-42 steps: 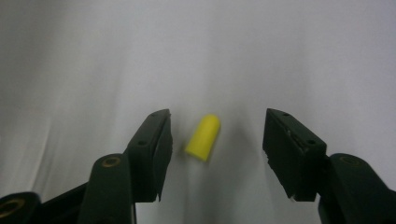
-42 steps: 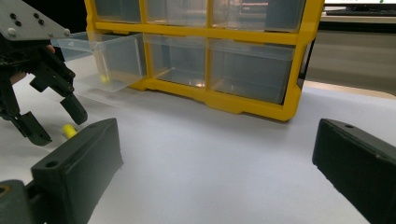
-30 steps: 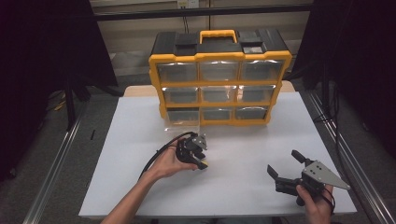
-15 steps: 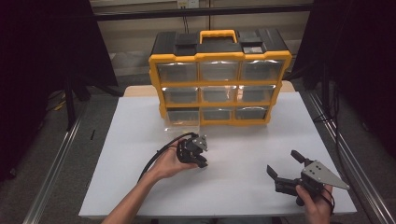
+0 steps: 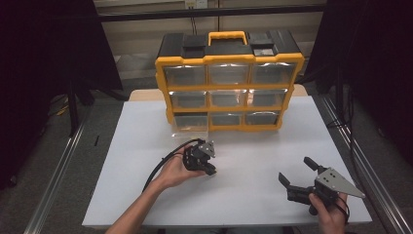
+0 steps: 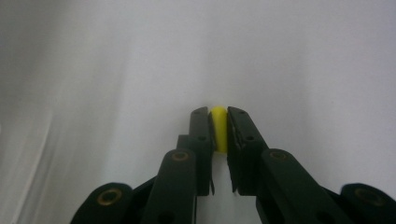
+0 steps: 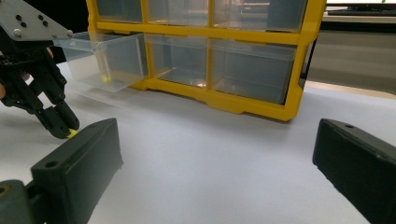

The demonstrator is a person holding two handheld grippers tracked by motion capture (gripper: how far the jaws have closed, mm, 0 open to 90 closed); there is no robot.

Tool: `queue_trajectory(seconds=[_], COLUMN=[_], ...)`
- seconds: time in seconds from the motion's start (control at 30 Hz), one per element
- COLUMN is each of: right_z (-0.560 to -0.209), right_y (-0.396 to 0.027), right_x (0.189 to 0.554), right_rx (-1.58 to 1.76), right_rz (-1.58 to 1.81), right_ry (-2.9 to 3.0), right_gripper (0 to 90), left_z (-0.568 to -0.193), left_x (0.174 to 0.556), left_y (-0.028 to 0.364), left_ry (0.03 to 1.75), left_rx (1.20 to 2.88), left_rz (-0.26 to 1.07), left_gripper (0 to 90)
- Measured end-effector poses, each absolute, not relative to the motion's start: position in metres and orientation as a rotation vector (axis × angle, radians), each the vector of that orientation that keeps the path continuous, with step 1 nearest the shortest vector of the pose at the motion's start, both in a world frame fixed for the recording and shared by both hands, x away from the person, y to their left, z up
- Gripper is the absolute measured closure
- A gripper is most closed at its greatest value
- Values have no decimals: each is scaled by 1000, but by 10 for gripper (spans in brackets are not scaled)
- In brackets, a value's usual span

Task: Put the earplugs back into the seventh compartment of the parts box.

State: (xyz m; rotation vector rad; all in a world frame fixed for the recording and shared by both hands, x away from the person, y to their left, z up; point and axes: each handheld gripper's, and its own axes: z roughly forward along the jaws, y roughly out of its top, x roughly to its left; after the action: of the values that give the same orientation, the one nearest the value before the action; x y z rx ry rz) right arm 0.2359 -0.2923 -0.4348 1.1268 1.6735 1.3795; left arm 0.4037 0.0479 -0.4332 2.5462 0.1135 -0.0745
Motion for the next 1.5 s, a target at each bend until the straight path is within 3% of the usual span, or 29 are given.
queue_trajectory(seconds=[1.5], right_z=[-435], right_y=[-292], right_x=[234], right_rx=[1130], right_rz=[1382], right_ry=[1664], right_gripper=[10], left_z=[-370], left_x=[395], left_y=[98], left_ry=[147], left_rx=[2295], left_rz=[107], left_gripper=[811])
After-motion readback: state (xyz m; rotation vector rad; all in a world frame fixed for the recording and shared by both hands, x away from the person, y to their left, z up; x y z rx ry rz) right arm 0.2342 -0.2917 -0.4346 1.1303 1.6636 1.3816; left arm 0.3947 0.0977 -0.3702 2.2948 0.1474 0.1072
